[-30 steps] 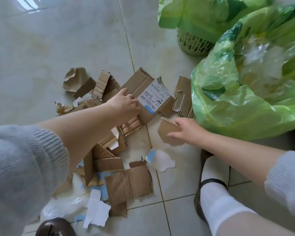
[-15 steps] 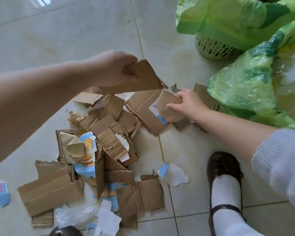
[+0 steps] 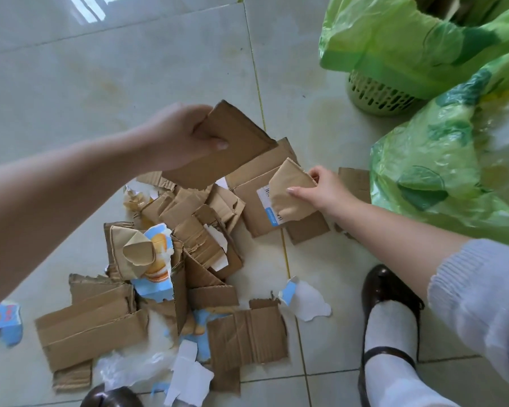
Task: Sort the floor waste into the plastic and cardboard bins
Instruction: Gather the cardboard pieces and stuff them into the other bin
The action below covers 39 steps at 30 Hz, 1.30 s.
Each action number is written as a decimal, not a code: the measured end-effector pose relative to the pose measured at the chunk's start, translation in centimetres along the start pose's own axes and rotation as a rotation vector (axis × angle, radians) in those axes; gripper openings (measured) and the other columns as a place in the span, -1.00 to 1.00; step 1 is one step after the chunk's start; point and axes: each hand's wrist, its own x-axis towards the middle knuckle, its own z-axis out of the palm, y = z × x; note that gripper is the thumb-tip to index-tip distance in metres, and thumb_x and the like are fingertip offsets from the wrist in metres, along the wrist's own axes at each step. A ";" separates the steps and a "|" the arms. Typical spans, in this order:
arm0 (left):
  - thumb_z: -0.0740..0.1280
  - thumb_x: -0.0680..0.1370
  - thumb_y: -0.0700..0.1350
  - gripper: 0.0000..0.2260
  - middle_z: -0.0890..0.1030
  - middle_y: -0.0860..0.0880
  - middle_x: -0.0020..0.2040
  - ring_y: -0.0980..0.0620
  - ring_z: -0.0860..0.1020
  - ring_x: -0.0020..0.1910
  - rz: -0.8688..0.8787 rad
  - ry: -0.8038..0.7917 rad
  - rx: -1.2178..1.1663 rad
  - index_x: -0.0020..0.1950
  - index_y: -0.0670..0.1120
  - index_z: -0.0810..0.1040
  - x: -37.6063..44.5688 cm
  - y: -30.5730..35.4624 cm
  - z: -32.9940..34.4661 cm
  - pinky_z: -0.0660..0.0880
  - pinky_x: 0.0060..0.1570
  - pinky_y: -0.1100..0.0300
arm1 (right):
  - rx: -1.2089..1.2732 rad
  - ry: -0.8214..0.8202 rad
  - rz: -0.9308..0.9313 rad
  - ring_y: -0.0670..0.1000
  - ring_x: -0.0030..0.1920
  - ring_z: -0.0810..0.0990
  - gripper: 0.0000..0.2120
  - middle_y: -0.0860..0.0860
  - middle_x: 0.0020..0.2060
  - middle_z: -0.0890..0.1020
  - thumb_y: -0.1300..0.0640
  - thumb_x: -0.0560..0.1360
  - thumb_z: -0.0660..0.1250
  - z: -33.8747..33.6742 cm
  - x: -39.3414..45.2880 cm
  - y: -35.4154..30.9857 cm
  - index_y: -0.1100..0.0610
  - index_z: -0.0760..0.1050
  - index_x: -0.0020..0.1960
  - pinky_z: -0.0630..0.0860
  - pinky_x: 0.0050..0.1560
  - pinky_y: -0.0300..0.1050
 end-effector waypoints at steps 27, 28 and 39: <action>0.26 0.50 -0.12 -0.77 0.44 0.04 0.20 -0.01 0.43 0.17 0.443 -0.642 1.032 0.14 0.05 0.49 -4.8 -3.3 7.3 0.41 0.12 0.09 | 0.198 0.223 0.176 0.13 0.08 0.59 -0.65 0.11 0.08 0.63 0.03 0.43 0.41 -0.8 -2.2 3.4 0.16 0.51 0.14 0.49 0.16 -0.02; 0.23 0.50 -0.15 -0.78 0.45 0.03 0.18 -0.01 0.44 0.14 0.448 -0.615 1.033 0.12 0.04 0.48 -5.1 -3.5 7.4 0.42 0.11 0.09 | 0.171 0.196 0.173 0.13 0.07 0.59 -0.66 0.11 0.07 0.63 0.02 0.43 0.41 -0.4 -2.1 3.2 0.15 0.51 0.13 0.50 0.16 0.00; 0.24 0.51 -0.12 -0.77 0.40 0.00 0.09 -0.01 0.46 0.01 0.488 -0.526 1.010 0.16 0.04 0.43 -5.9 -4.2 7.4 0.41 0.10 0.08 | -0.216 0.091 0.016 0.14 0.40 0.26 -0.49 0.13 0.43 0.22 -0.07 0.38 0.43 2.3 -0.1 0.9 0.18 0.42 0.21 0.23 0.34 -0.10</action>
